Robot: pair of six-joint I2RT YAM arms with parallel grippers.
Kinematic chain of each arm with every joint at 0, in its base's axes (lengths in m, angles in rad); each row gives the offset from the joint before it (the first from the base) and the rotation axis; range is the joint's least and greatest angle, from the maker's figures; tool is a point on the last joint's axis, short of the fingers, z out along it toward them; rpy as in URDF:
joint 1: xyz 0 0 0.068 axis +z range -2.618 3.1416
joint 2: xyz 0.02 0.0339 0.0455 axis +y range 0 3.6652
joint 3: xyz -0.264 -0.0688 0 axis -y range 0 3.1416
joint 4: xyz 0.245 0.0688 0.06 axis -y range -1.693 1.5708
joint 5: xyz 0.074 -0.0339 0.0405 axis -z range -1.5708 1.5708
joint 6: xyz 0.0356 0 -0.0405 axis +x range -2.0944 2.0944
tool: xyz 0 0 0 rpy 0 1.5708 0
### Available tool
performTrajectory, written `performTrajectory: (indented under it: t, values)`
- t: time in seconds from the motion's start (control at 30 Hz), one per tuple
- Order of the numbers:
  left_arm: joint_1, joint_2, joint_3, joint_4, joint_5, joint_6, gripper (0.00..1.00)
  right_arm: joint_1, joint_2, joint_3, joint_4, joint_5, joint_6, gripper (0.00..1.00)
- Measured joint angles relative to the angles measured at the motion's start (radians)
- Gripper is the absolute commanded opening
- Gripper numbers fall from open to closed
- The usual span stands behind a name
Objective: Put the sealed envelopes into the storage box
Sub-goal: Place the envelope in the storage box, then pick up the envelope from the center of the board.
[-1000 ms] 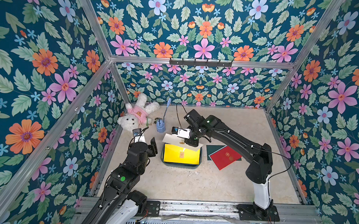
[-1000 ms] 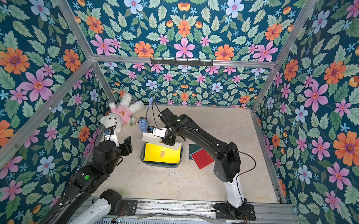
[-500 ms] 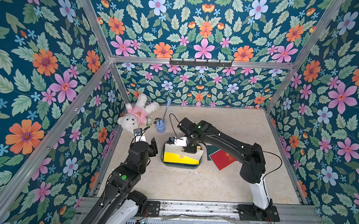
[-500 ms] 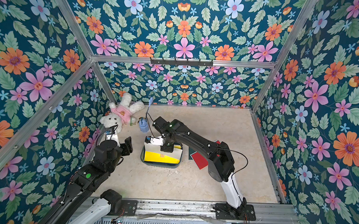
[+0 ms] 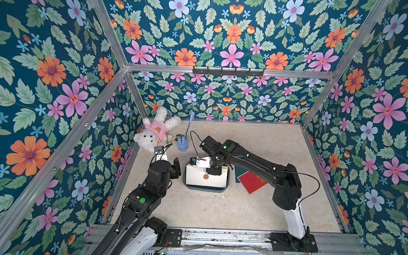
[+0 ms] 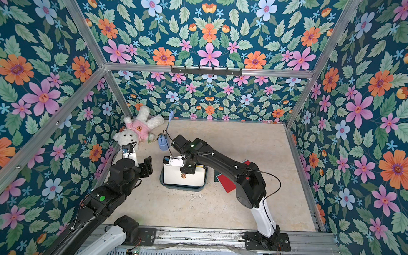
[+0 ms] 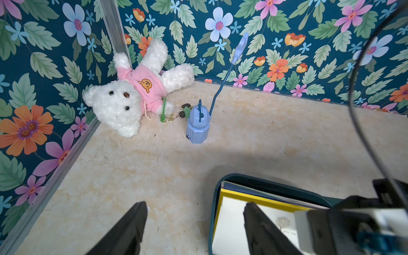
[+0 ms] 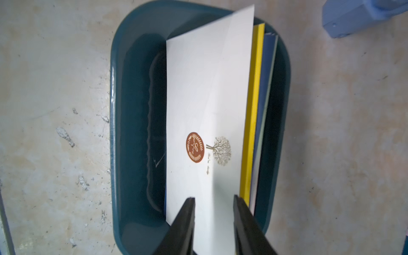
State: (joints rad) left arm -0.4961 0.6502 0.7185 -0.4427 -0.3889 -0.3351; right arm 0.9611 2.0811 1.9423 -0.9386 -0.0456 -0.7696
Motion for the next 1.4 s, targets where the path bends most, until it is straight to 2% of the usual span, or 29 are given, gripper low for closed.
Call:
performTrajectory:
  t: [0.17, 0.33, 0.5, 0.6, 0.73, 0.9, 1.1, 1.23, 1.4]
  values:
    - [0.0, 0.027, 0.001, 0.003, 0.026, -0.003, 0.74, -0.071, -0.085, -0.111, 0.119, -0.043, 0.074, 0.34]
    - [0.0, 0.113, 0.013, 0.043, 0.105, -0.008, 0.62, -0.146, -0.276, -0.39, 0.339, -0.124, 0.214, 0.34]
    - [-0.002, 0.323, 0.078, 0.143, 0.274, -0.03, 0.45, -0.317, -0.563, -0.843, 0.723, -0.147, 0.53, 0.36]
    - [-0.032, 0.483, 0.143, 0.2, 0.37, -0.044, 0.44, -0.417, -0.715, -1.1, 0.924, -0.156, 0.749, 0.36]
    - [-0.142, 0.729, 0.3, 0.252, 0.446, -0.04, 0.43, -0.549, -0.85, -1.31, 1.041, -0.095, 1.012, 0.36]
    - [-0.256, 1.066, 0.547, 0.288, 0.525, -0.019, 0.36, -0.699, -0.952, -1.482, 1.063, -0.082, 1.238, 0.37]
    - [-0.322, 1.386, 0.795, 0.302, 0.635, -0.011, 0.31, -0.742, -1.033, -1.577, 1.055, -0.054, 1.374, 0.4]
    - [-0.332, 1.524, 0.909, 0.303, 0.689, -0.029, 0.3, -0.75, -1.05, -1.613, 1.048, -0.04, 1.417, 0.41]
    - [-0.344, 1.598, 0.975, 0.303, 0.717, -0.032, 0.29, -0.755, -1.028, -1.639, 1.053, -0.032, 1.463, 0.41]
